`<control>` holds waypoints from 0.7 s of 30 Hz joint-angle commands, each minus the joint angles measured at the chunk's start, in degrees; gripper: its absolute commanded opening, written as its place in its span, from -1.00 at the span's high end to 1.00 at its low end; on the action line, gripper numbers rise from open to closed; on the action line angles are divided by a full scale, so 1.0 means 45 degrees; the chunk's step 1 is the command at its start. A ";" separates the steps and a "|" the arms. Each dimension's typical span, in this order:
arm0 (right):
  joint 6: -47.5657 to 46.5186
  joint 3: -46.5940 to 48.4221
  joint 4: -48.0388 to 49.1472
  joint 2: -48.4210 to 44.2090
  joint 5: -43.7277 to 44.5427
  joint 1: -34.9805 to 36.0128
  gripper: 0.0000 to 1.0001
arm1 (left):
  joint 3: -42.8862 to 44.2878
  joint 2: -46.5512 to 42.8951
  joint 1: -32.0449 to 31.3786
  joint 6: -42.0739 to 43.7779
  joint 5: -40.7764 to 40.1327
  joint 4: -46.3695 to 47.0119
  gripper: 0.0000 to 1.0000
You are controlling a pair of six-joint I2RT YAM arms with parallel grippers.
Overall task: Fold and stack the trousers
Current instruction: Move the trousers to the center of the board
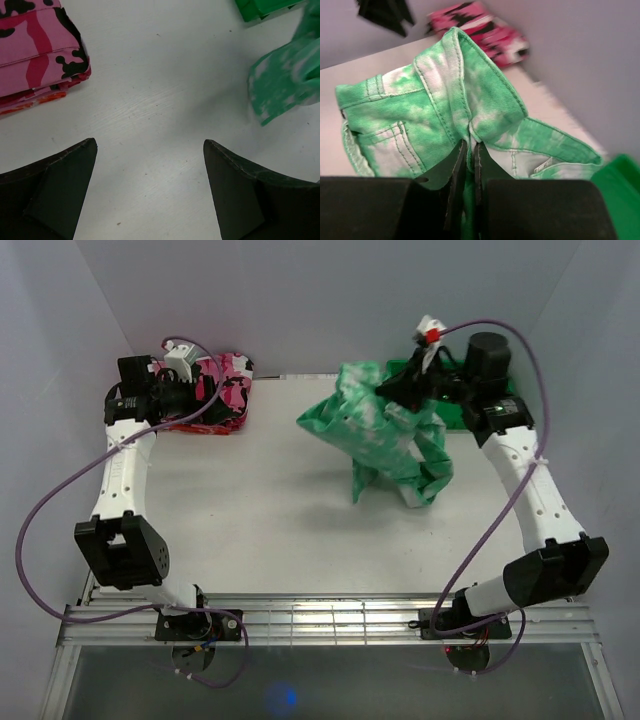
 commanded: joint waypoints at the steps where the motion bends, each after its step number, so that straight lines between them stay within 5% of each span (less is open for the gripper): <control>1: 0.0166 -0.0985 0.0653 0.0628 -0.0949 0.2275 0.85 | -0.0643 -0.1957 0.0021 0.1059 0.1209 -0.0039 -0.96; 5: 0.0165 -0.0969 0.0595 0.2793 -0.0950 0.3937 0.71 | -0.2127 -0.3012 0.0021 0.1411 0.0547 -0.0177 -0.96; 7: 0.0554 0.0487 -0.0180 0.4719 -0.0912 0.4368 0.11 | -0.3022 -0.3499 0.0021 0.1470 0.0370 -0.0178 -0.96; 9: 0.0828 0.2110 -0.1158 0.5936 -0.0775 0.4447 -0.26 | -0.3553 -0.3735 0.0040 0.1354 0.0039 -0.0061 -0.96; 11: 0.0675 0.4378 -0.2658 0.7131 0.0001 0.4350 -0.90 | -0.3985 -0.3737 0.0079 0.1314 -0.0138 -0.0196 -0.96; 16: -0.0028 0.4251 -0.3700 0.6570 0.0632 0.3043 -0.96 | -0.4141 -0.3054 0.0333 0.1545 0.0230 -0.0918 -0.96; 21: -0.3268 0.1674 -0.6100 0.5516 0.1295 0.2592 -0.96 | -0.3967 -0.1571 0.0353 0.4004 0.1500 -0.3410 -0.96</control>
